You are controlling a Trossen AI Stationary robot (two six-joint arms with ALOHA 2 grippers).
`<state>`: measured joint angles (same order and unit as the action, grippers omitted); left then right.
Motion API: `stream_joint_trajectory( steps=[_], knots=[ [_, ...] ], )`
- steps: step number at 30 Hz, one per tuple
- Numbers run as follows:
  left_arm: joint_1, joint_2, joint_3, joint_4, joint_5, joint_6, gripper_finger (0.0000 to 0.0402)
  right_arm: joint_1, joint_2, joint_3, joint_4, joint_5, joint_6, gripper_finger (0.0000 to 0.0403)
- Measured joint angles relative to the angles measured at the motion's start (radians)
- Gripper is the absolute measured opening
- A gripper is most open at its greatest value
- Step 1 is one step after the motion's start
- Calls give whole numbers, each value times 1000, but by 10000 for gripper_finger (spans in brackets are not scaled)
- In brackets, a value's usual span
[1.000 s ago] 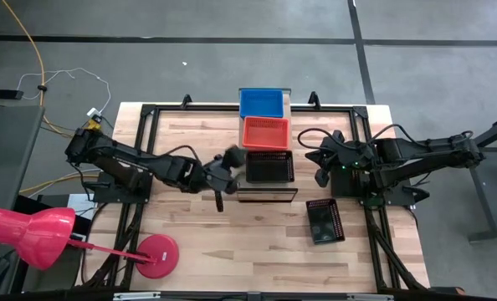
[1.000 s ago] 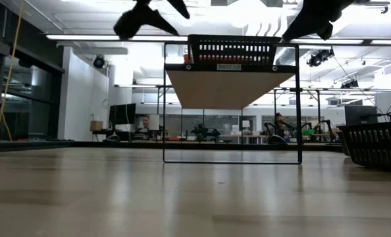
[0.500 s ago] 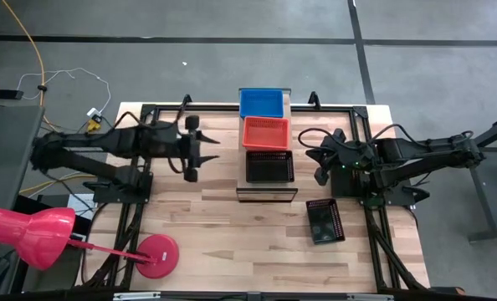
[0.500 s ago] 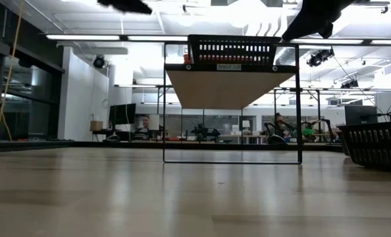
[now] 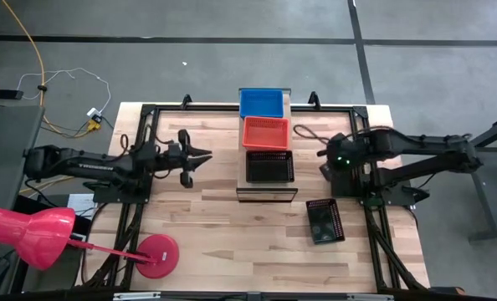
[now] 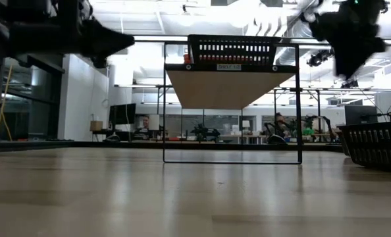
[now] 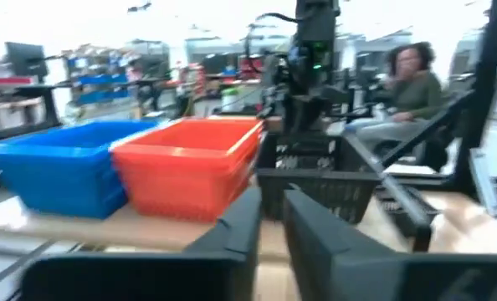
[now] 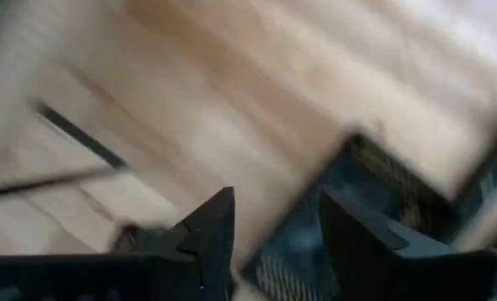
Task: Stack baskets on shelf by color
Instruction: Stack the top black bin on top of the black bin on the shelf
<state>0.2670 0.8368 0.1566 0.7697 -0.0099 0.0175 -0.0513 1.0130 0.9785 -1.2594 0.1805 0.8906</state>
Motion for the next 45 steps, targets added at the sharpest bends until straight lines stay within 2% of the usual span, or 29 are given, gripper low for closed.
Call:
stream_joint_trajectory(
  steps=[3, 8, 10, 13, 18, 21, 26, 32, 38, 45],
  knots=[
    [-1, 0, -18, 6, -74, -14, 8, 18, 50, -18, -102, -123, 86, 166],
    [-2, 0, -18, 4, -83, -7, 2, 97, 110, -20, -139, -323, 138, 160],
    [-1, -2, -18, 4, -83, -7, 3, 145, 129, -20, -141, -352, 125, 155],
    [-1, -7, -18, 5, -80, -7, 1, 241, 162, -20, -143, -324, 52, 148],
    [-1, -6, -18, 3, -80, -7, 1, 404, 233, -20, -147, -213, -60, 145],
    [-1, -6, -18, 3, -80, -7, 0, 472, 271, -20, -167, -172, -50, 145],
    [-1, -6, -18, 3, -80, -14, 0, 558, 313, -26, -207, -189, -2, 145],
    [-1, -6, -18, -10, -81, -14, 0, 635, 312, -153, -124, -259, 41, 145],
    [-1, -6, -18, -10, -96, -14, 0, 673, 312, -228, -42, -101, -14, 145],
    [-1, -6, -18, -9, -123, -14, 0, 700, 311, -305, 46, -69, -61, 145]
  ],
)
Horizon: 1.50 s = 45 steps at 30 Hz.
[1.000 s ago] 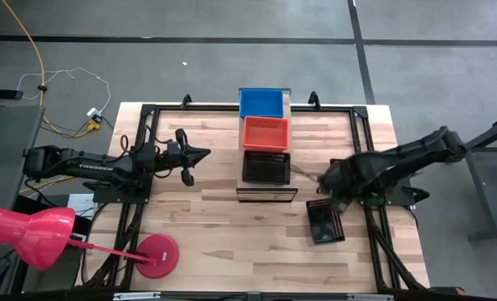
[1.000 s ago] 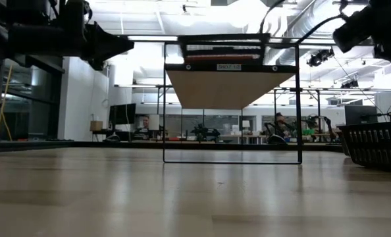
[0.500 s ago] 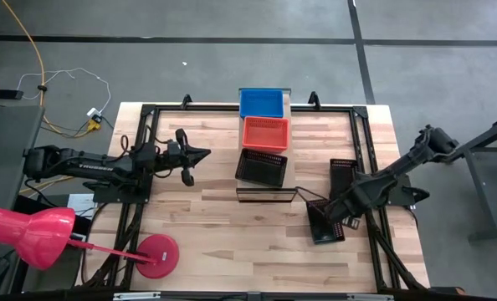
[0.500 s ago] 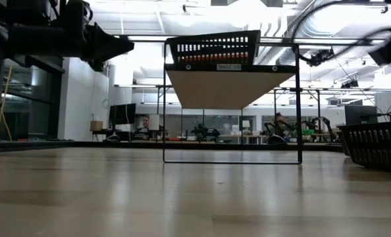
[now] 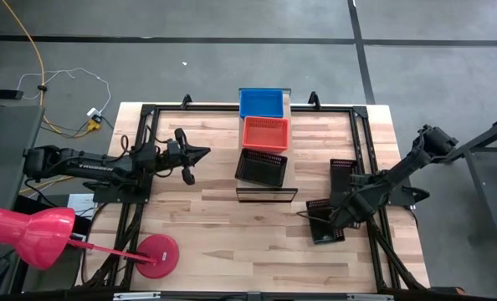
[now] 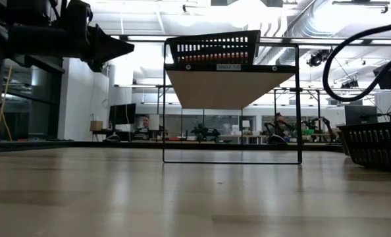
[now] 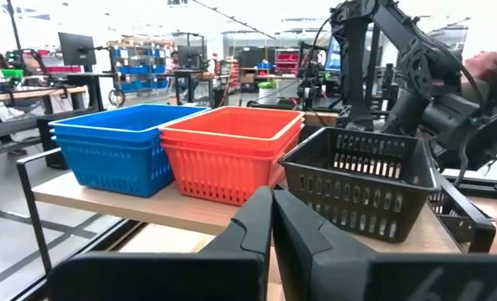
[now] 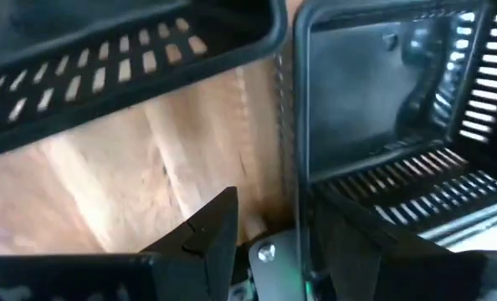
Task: Stack baskets on shelf by color
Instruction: Stack the top black bin on top of the black bin on the shelf
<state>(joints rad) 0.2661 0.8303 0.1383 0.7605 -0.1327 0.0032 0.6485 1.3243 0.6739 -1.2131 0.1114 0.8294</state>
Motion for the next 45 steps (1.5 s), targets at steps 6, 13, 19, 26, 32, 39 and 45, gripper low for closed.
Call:
stream_joint_trajectory(
  steps=[6, 13, 19, 26, 32, 39, 45],
  knots=[
    [0, 0, 0, 0, 0, 0, 0, 1, 0, -22, 27, 62, 43, 145],
    [0, 0, 0, 0, 0, 0, 0, -1, 0, -26, 27, 111, 48, 129],
    [0, 0, 0, 0, 6, 1, 0, -1, -1, -44, 4, 27, 82, 12],
    [0, 0, 0, 7, 8, 42, 0, -8, -3, 185, -244, 153, 122, 4],
    [0, 0, 0, 7, -2, 78, 0, -37, -15, 481, -351, 380, 80, 1],
    [0, 0, 0, -9, 94, 46, 0, -60, 30, 780, -270, 748, -328, 1],
    [0, 0, 0, 3, 274, -44, 0, -120, 126, 926, 18, 748, -965, 0]
  ],
)
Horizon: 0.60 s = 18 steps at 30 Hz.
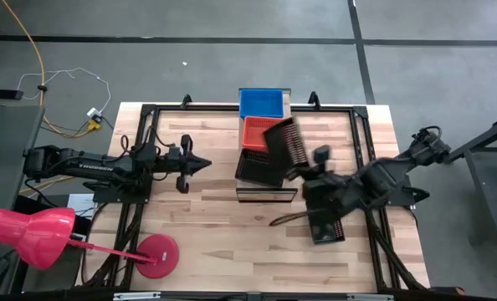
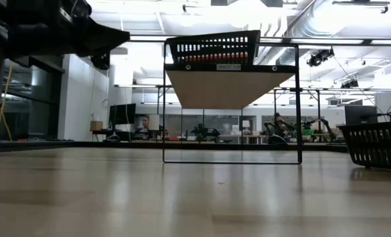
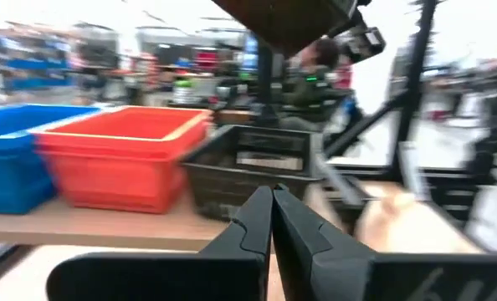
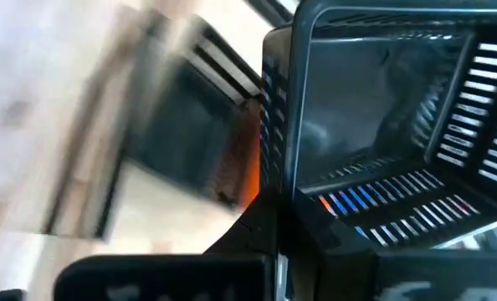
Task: Stack baskets on shelf by color
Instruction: Stack the top black bin on top of the black bin on the shelf
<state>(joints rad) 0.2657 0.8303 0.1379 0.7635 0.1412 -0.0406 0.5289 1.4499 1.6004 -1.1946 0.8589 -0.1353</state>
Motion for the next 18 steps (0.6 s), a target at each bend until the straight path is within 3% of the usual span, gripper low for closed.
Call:
stream_joint_trajectory(
  steps=[3, 9, 18],
  knots=[
    [0, 0, 0, 0, 78, -64, 0, -64, 58, 50, 101, -195, -231, 0],
    [-2, 0, 0, 1, 196, -141, 0, -191, 130, 108, 107, -354, -439, 0],
    [-46, 0, 0, 19, 197, -165, 0, -251, 168, 100, -8, -434, -557, 0]
  ],
)
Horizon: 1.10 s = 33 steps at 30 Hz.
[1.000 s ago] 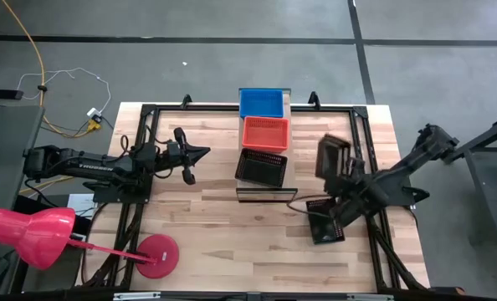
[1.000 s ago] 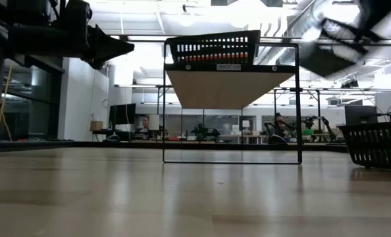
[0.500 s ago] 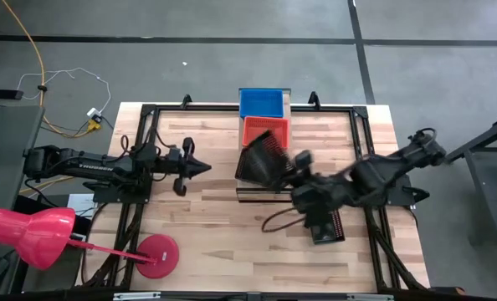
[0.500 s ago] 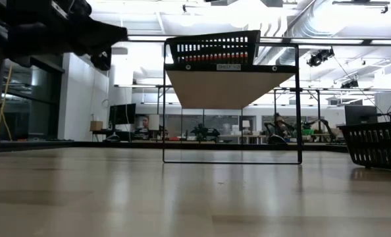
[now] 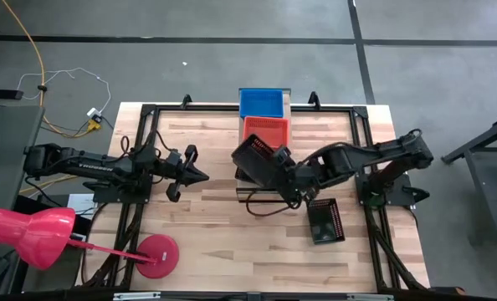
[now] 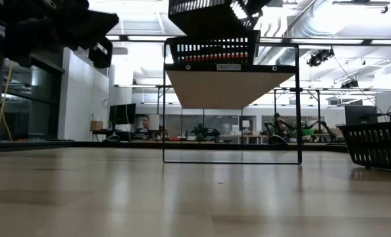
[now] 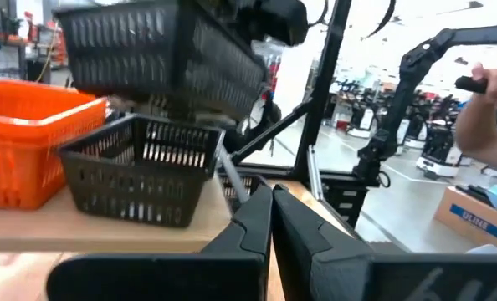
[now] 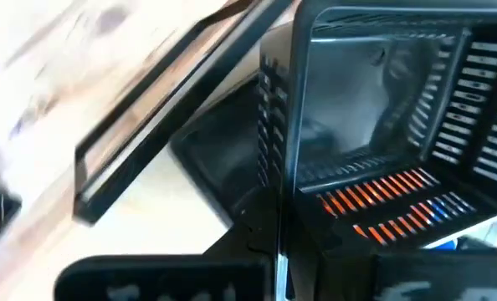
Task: Stack baskets on shelf by color
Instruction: Stack the top black bin on top of the black bin on the shelf
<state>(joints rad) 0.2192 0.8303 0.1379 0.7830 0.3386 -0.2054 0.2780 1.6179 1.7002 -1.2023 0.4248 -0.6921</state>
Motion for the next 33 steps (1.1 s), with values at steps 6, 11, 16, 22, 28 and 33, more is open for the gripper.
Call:
stream_joint_trajectory(
  steps=[6, 11, 16, 22, 28, 33],
  knots=[
    [-12, 0, 0, 74, 4, 14, 0, 3, -1, -1, -45, 5, -69, 0],
    [-19, 0, 0, 87, 89, 15, 0, -9, -3, -1, -53, 16, -127, 0],
    [-63, 0, 0, 87, 106, 59, 0, -24, -3, -1, -40, 15, -180, 0],
    [-98, 0, 0, 89, 218, 111, 0, -67, -3, -1, -24, -42, -292, 0],
    [-86, 0, 13, 89, 349, 127, 0, -131, -10, -1, -36, -104, -438, 0],
    [-52, 0, 58, 76, 452, 130, 0, -177, -17, 0, -43, -128, -523, 0]
  ],
)
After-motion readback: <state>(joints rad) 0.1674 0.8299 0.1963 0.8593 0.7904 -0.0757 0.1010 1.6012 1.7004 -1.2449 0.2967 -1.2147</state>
